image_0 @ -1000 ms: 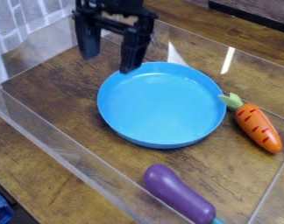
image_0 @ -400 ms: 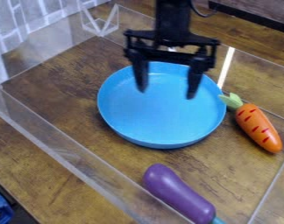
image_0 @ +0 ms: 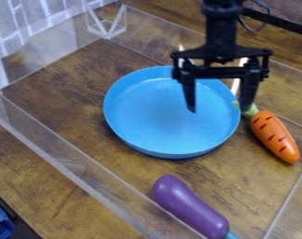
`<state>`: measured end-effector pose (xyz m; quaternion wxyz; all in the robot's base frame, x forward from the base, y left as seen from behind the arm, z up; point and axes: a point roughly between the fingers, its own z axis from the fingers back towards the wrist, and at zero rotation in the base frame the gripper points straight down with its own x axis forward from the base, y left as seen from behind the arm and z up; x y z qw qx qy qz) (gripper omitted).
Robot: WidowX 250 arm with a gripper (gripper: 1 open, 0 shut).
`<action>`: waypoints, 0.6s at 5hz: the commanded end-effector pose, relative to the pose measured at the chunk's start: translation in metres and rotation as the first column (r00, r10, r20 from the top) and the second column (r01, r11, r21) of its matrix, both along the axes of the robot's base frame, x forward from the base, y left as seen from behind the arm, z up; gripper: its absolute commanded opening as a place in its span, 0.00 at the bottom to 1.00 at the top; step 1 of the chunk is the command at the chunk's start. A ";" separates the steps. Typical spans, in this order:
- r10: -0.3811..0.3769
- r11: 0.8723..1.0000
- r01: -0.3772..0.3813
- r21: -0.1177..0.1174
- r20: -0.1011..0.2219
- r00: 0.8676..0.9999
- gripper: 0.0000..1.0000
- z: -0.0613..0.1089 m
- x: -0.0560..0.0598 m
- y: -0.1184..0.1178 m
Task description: Remove the carrot from the blue tray and put it on the table
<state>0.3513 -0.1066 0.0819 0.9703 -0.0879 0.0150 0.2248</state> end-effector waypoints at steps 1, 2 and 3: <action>0.004 0.999 -0.001 -0.036 0.085 0.996 1.00 0.011 0.021 -0.021; 0.000 0.999 0.005 -0.053 0.097 0.995 1.00 0.004 0.029 -0.033; -0.009 0.998 0.016 -0.069 0.107 0.994 1.00 0.001 0.038 -0.047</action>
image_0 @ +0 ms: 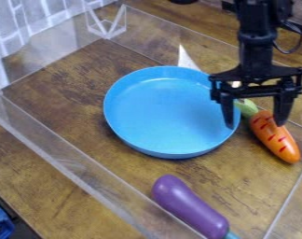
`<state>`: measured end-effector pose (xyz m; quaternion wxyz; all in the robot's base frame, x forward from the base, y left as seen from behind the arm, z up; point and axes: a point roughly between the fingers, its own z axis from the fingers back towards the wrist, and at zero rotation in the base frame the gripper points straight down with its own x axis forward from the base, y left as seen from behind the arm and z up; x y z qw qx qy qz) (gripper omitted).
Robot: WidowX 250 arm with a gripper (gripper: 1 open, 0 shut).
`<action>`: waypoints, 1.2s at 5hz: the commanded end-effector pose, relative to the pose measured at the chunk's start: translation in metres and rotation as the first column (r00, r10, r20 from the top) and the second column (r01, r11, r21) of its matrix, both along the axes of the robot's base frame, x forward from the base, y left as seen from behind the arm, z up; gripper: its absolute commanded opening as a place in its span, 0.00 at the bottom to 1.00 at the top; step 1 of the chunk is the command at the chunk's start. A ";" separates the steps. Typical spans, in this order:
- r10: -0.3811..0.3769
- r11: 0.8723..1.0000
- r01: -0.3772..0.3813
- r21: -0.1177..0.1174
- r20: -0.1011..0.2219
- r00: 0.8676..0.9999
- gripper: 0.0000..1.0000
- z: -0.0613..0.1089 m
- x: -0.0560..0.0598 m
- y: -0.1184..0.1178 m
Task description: Remove the carrot from the blue tray and put it on the table
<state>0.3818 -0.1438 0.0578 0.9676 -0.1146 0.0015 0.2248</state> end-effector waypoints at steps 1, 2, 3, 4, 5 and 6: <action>0.003 0.999 -0.001 -0.032 0.080 0.997 1.00 0.020 0.018 -0.020; -0.012 0.999 0.015 -0.037 0.083 0.997 1.00 0.028 0.014 -0.024; -0.026 0.998 0.031 -0.052 0.090 0.996 1.00 0.036 0.011 -0.028; -0.041 0.997 0.047 -0.064 0.097 0.994 1.00 0.045 0.008 -0.033; -0.048 0.996 0.055 -0.072 0.099 0.994 1.00 0.051 0.005 -0.035; -0.056 0.994 0.065 -0.093 0.101 0.993 1.00 0.067 0.001 -0.033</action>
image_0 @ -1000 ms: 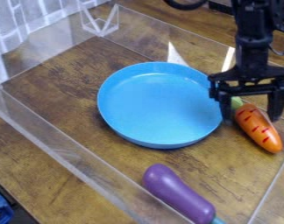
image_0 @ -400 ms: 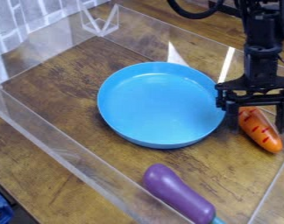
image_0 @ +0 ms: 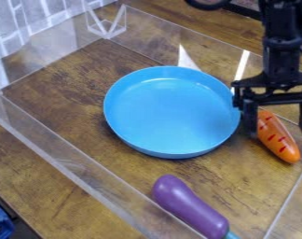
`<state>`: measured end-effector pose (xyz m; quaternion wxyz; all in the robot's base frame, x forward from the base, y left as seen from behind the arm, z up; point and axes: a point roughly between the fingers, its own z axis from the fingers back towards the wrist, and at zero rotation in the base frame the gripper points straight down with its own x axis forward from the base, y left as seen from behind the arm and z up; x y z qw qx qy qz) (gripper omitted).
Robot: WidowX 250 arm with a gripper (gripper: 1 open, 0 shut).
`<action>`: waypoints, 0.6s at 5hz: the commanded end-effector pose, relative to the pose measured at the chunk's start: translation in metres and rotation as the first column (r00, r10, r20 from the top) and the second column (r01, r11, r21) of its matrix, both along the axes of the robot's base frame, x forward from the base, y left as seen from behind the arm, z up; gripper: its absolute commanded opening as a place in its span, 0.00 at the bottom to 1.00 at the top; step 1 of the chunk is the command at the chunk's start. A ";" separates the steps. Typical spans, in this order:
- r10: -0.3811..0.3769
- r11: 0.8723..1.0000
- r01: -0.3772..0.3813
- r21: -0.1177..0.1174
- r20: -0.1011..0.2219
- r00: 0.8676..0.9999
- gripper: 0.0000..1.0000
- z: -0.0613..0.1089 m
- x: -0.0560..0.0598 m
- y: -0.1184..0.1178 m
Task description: Remove the carrot from the blue tray and put it on the table
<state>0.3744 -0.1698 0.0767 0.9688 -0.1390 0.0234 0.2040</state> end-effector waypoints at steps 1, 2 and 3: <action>-0.012 0.998 0.020 -0.065 0.119 0.993 1.00 0.060 0.003 -0.005; -0.061 0.995 0.069 -0.072 0.113 0.992 1.00 0.067 -0.011 -0.009; -0.101 0.991 0.109 -0.075 0.103 0.990 1.00 0.070 -0.024 -0.012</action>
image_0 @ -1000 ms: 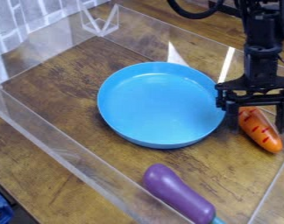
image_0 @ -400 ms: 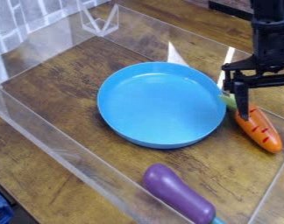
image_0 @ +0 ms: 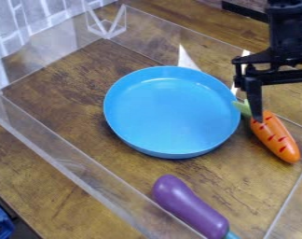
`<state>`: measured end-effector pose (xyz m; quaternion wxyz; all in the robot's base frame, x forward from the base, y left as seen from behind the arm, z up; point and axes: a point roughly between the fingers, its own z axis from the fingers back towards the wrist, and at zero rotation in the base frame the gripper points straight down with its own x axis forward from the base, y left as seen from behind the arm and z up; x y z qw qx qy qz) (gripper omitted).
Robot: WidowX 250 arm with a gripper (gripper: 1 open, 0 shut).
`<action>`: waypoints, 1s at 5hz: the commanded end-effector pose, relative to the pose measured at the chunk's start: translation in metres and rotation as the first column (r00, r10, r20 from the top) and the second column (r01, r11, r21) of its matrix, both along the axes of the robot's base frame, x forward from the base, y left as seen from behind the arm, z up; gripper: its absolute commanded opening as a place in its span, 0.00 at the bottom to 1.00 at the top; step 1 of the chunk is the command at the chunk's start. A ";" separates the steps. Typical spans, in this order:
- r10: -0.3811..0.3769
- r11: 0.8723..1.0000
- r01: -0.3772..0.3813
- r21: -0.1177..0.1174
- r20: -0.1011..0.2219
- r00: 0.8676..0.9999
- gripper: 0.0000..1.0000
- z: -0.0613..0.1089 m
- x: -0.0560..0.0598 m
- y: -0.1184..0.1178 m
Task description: Remove the carrot from the blue tray and put it on the table
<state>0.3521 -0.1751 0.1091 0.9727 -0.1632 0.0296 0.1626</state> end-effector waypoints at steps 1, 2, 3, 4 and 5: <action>-0.082 0.996 0.085 -0.032 0.077 0.994 1.00 0.043 -0.019 -0.008; -0.139 0.989 0.141 -0.036 0.062 0.988 1.00 0.047 -0.035 -0.007; -0.134 0.990 0.136 -0.029 0.061 0.989 1.00 0.043 -0.032 -0.005; -0.128 0.991 0.129 -0.023 0.060 0.990 1.00 0.038 -0.029 -0.003; -0.122 0.992 0.124 -0.016 0.057 0.991 1.00 0.032 -0.027 -0.002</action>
